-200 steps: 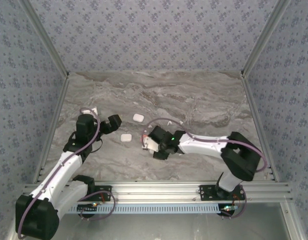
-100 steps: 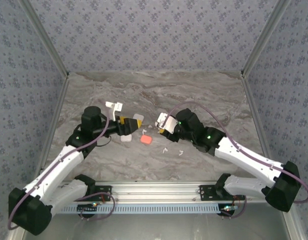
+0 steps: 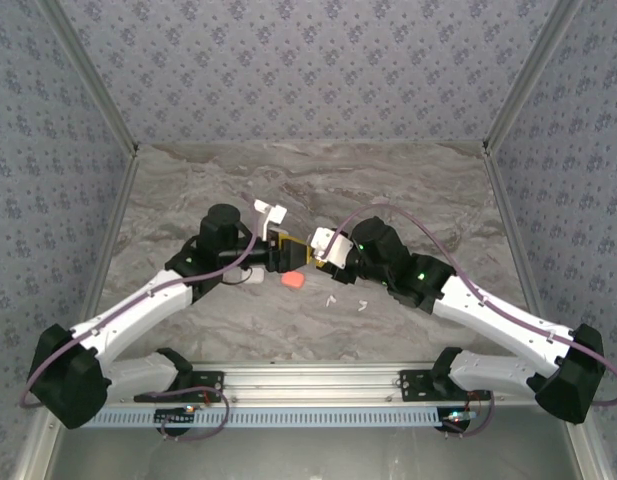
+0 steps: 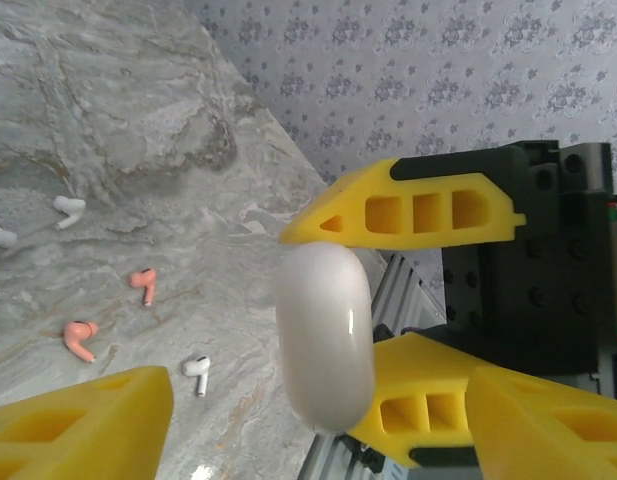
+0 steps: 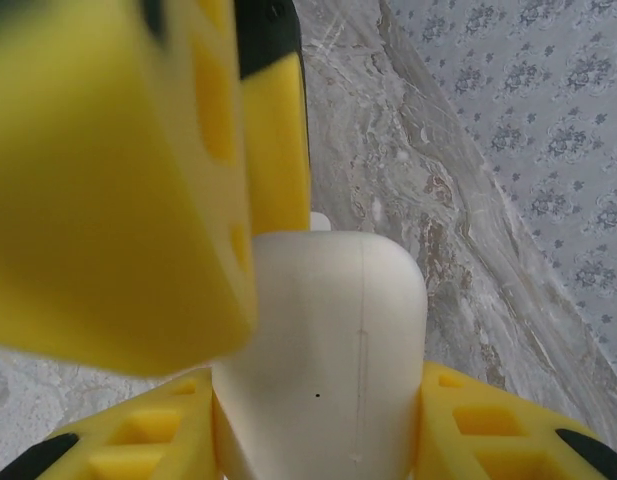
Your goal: Insert wireless bluetooth earbuds into charging case
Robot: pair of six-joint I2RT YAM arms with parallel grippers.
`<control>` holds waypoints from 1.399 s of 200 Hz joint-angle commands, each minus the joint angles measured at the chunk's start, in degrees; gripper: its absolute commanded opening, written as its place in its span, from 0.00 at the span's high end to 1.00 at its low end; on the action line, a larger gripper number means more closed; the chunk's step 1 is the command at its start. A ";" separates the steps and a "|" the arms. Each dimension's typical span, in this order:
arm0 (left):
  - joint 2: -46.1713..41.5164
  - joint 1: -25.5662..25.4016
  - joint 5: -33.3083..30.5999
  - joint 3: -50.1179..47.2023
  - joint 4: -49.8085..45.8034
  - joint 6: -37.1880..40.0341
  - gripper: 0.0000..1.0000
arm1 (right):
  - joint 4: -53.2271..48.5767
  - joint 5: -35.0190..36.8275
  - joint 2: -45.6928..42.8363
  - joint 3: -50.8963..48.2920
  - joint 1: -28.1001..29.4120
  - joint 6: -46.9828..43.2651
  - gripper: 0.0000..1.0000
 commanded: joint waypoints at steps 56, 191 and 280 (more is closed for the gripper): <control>2.42 -1.64 2.56 3.90 2.26 1.77 0.55 | 1.64 0.15 -0.92 2.55 0.43 -0.08 0.61; 1.99 -1.84 -6.59 -1.50 22.08 5.13 0.99 | 1.76 -30.35 -11.26 -2.64 -17.94 19.82 0.03; -0.71 -3.60 -8.26 -3.82 34.75 26.79 1.00 | 25.49 -36.98 -14.76 -11.02 -27.61 41.84 0.04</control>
